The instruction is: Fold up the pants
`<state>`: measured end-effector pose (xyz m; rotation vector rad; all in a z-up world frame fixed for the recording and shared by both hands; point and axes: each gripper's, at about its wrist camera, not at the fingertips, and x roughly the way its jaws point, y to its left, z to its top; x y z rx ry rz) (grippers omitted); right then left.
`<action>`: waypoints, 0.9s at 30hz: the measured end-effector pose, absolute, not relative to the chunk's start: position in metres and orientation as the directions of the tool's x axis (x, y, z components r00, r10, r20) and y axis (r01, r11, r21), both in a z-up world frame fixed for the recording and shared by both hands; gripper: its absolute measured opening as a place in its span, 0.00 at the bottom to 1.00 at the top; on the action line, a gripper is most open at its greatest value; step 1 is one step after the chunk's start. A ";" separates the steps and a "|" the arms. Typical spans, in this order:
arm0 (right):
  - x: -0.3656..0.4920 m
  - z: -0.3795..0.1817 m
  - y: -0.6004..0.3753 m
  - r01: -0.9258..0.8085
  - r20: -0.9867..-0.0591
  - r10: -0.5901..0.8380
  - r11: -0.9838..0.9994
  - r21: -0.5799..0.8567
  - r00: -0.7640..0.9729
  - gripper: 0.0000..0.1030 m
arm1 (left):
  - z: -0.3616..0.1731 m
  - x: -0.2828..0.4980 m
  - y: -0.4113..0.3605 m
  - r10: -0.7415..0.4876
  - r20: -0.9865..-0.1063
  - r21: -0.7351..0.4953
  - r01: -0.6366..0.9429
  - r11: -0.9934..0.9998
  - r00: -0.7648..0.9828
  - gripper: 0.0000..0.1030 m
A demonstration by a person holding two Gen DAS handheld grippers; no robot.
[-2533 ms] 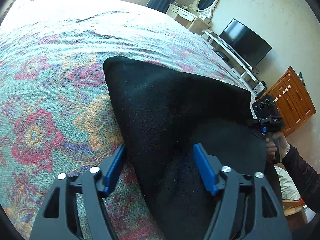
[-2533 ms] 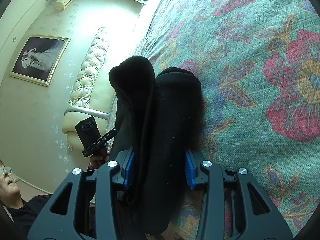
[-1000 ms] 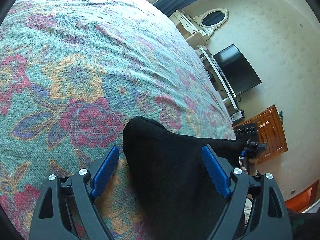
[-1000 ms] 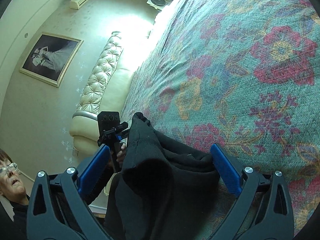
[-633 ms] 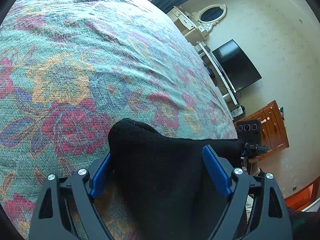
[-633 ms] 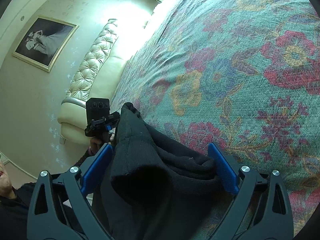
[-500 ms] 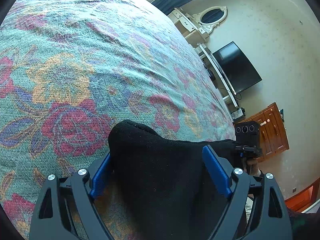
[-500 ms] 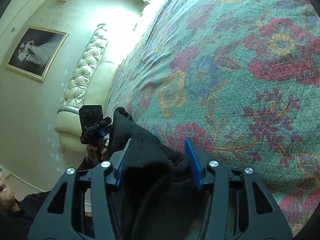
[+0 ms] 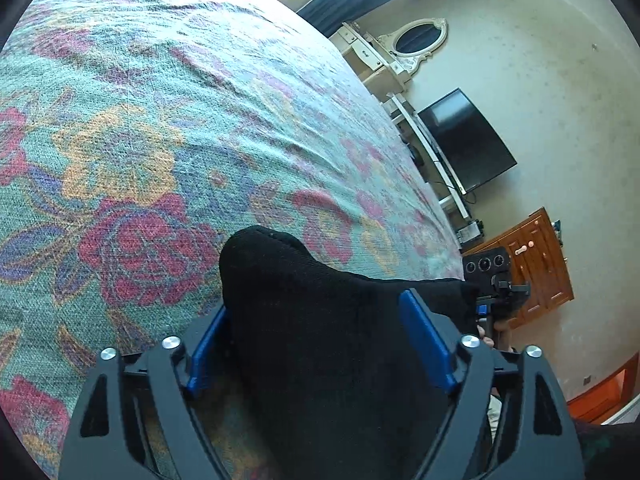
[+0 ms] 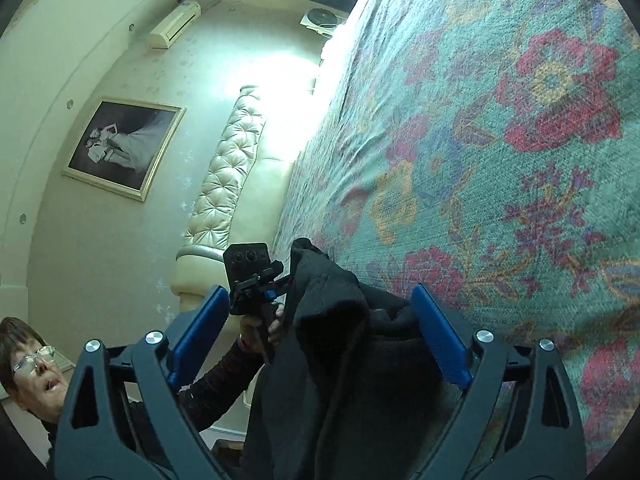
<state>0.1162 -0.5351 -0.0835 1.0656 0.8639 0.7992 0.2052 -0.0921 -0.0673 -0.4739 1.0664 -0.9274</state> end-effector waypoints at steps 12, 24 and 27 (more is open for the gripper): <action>0.108 -0.081 -0.550 -0.088 -0.325 0.810 0.416 0.905 0.488 0.90 | -0.066 0.190 -0.075 -0.835 -0.518 -0.730 0.413 0.545 0.187 0.83; 0.116 -0.091 -0.538 -0.090 -0.358 0.831 0.433 0.897 0.425 0.53 | -0.068 0.201 -0.091 -0.802 -0.562 -0.690 0.420 0.590 0.203 0.83; 0.109 -0.085 -0.551 -0.105 -0.302 0.836 0.388 0.915 0.458 0.77 | -0.067 0.201 -0.093 -0.806 -0.563 -0.689 0.434 0.580 0.183 0.83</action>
